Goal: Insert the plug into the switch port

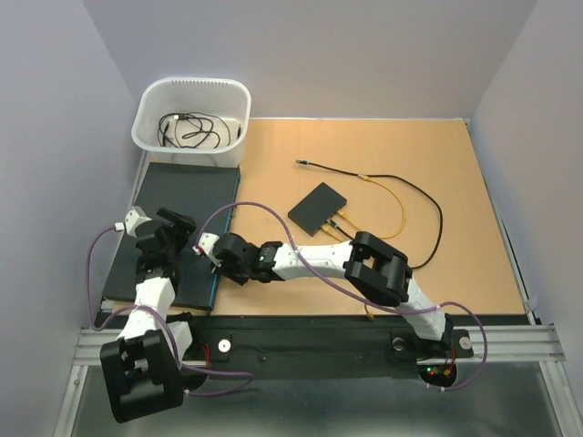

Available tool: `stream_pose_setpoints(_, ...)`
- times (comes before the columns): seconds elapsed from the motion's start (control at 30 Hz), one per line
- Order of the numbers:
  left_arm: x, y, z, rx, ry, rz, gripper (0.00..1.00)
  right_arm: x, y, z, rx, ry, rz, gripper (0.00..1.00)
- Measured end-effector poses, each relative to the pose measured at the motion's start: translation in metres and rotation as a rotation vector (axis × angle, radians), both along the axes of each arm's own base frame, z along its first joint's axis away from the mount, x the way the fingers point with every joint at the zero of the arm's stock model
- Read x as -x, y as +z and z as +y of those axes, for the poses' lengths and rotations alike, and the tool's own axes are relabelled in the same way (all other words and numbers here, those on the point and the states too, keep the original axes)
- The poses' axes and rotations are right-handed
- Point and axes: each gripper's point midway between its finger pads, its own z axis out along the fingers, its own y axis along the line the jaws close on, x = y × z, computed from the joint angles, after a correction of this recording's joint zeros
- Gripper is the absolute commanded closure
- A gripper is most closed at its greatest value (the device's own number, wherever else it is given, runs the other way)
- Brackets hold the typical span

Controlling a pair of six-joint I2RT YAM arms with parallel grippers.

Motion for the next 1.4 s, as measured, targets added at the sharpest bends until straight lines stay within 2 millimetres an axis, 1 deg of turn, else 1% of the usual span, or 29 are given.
stream_pose_setpoints(0.07, 0.0, 0.0, 0.006, 0.005, 0.019, -0.004, 0.13, 0.004, 0.0, 0.008, 0.008, 0.018, -0.009, 1.0)
stream_pose_setpoints(0.2, 0.0, 0.0, 0.008, 0.011, 0.018, -0.009, 0.14, -0.001, 0.001, 0.012, 0.029, 0.012, -0.019, 1.0)
stream_pose_setpoints(0.43, 0.008, 0.001, 0.003, 0.004, 0.0, -0.042, 0.15, -0.01, 0.001, 0.009, 0.06, -0.017, -0.059, 1.0)
stream_pose_setpoints(0.53, 0.008, 0.005, 0.002, 0.001, -0.009, -0.06, 0.16, -0.01, 0.001, 0.009, 0.063, -0.015, -0.066, 1.0)
stream_pose_setpoints(0.8, 0.008, 0.003, -0.002, 0.008, -0.029, -0.052, 0.17, -0.012, 0.001, 0.008, 0.09, -0.009, -0.082, 1.0)
stream_pose_setpoints(1.03, 0.008, 0.003, -0.003, 0.008, -0.038, -0.052, 0.18, -0.029, 0.002, 0.001, 0.104, -0.043, -0.109, 1.0)
stream_pose_setpoints(1.4, 0.008, 0.003, -0.005, 0.008, -0.046, -0.053, 0.19, -0.027, 0.002, 0.004, 0.099, -0.025, -0.092, 0.99)
